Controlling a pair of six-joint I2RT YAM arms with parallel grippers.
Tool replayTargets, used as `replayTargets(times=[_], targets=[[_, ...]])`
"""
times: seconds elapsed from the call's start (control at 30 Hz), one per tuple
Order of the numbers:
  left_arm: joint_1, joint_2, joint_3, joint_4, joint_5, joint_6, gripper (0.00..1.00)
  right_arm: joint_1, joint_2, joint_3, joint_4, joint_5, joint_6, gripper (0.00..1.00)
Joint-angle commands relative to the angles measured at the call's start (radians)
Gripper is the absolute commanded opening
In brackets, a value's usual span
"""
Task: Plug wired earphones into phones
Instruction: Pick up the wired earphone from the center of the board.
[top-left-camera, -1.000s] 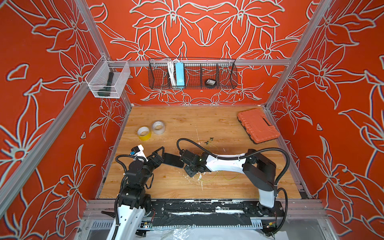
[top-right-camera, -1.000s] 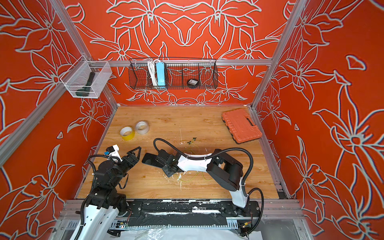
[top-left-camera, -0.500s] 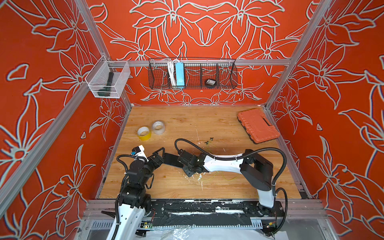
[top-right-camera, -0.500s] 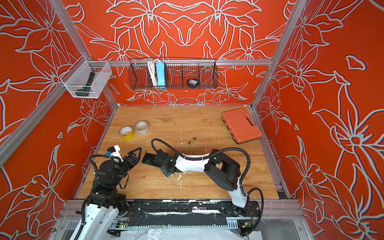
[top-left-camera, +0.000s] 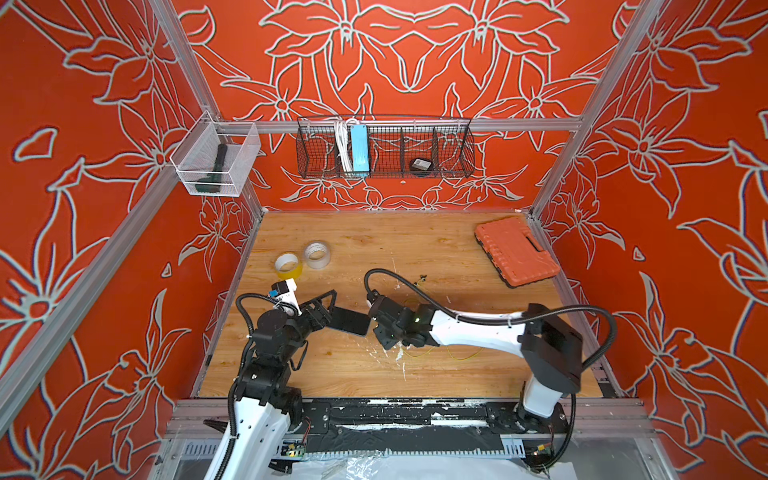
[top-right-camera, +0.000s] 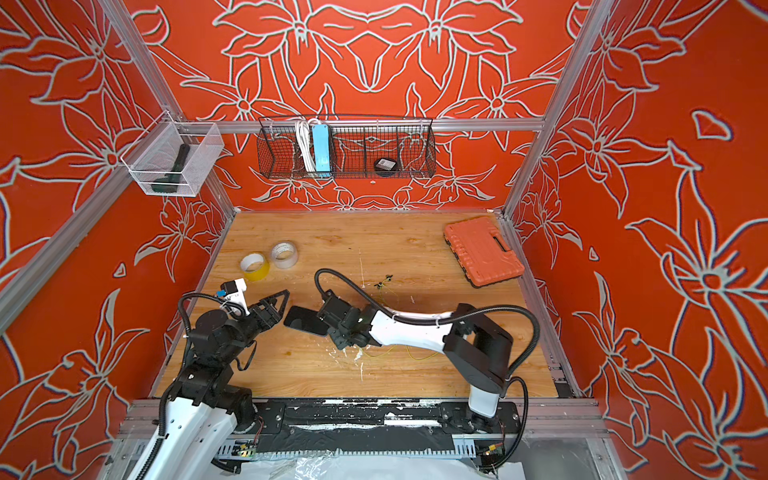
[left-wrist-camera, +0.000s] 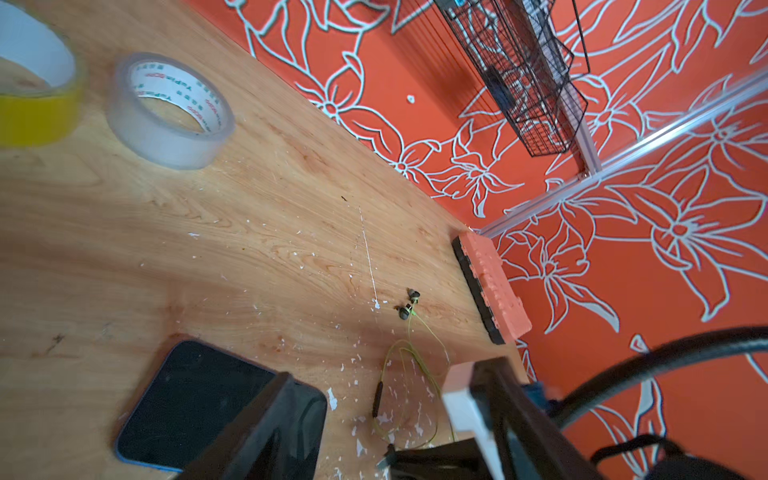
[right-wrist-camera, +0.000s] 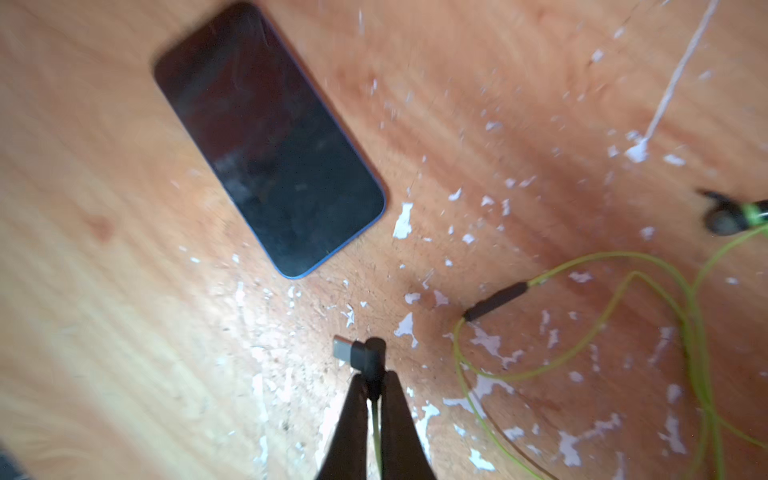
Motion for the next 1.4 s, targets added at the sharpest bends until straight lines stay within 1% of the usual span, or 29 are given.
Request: replayTargets(times=[0.0, 0.07, 0.2, 0.23, 0.27, 0.33, 0.4, 0.43, 0.53, 0.6, 0.73, 0.8, 0.93, 1.0, 1.07, 1.3, 1.33, 1.37], targets=[[-0.045, 0.078, 0.009, 0.073, 0.101, 0.035, 0.72, -0.074, -0.122, -0.06, 0.062, -0.053, 0.073, 0.0], [-0.139, 0.118, 0.013, 0.106, 0.052, 0.047, 0.73, -0.11, -0.196, -0.093, 0.074, -0.067, 0.087, 0.0], [-0.439, 0.194, 0.015, 0.233, -0.143, 0.075, 0.76, -0.18, -0.358, -0.156, 0.089, -0.09, 0.125, 0.0], [-0.511, 0.218, 0.025, 0.257, -0.203, 0.084, 0.78, -0.191, -0.401, -0.168, 0.085, -0.08, 0.135, 0.0], [-0.563, 0.238, 0.037, 0.265, -0.251, 0.088, 0.81, -0.197, -0.44, -0.176, 0.079, -0.066, 0.139, 0.0], [-0.651, 0.282, 0.053, 0.322, -0.279, 0.128, 0.82, -0.197, -0.521, -0.185, 0.051, -0.032, 0.134, 0.0], [-0.715, 0.323, 0.049, 0.413, -0.257, 0.157, 0.81, -0.198, -0.579, -0.191, 0.034, -0.025, 0.133, 0.0], [-0.74, 0.347, 0.048, 0.461, -0.243, 0.17, 0.79, -0.199, -0.606, -0.191, 0.026, -0.026, 0.133, 0.0], [-0.758, 0.416, 0.055, 0.572, -0.181, 0.178, 0.67, -0.198, -0.656, -0.192, 0.0, -0.024, 0.133, 0.0], [-0.76, 0.458, 0.064, 0.637, -0.162, 0.172, 0.62, -0.198, -0.678, -0.192, -0.015, -0.024, 0.135, 0.0], [-0.776, 0.538, 0.128, 0.703, -0.153, 0.195, 0.57, -0.198, -0.707, -0.19, -0.023, -0.032, 0.141, 0.0], [-0.79, 0.6, 0.161, 0.729, -0.159, 0.211, 0.56, -0.198, -0.717, -0.185, -0.03, -0.031, 0.139, 0.0], [-0.822, 0.689, 0.227, 0.749, -0.167, 0.242, 0.53, -0.198, -0.739, -0.182, -0.038, -0.024, 0.142, 0.0], [-0.832, 0.729, 0.251, 0.753, -0.18, 0.257, 0.48, -0.198, -0.748, -0.18, -0.04, -0.027, 0.142, 0.0], [-0.834, 0.764, 0.269, 0.757, -0.181, 0.263, 0.47, -0.198, -0.755, -0.178, -0.046, -0.024, 0.144, 0.0], [-0.837, 0.83, 0.338, 0.766, -0.211, 0.242, 0.42, -0.198, -0.766, -0.168, -0.061, -0.051, 0.157, 0.0], [-0.837, 0.836, 0.343, 0.776, -0.209, 0.236, 0.4, -0.198, -0.768, -0.168, -0.06, -0.055, 0.158, 0.0], [-0.837, 0.84, 0.344, 0.792, -0.203, 0.231, 0.35, -0.197, -0.771, -0.169, -0.059, -0.058, 0.159, 0.0]])
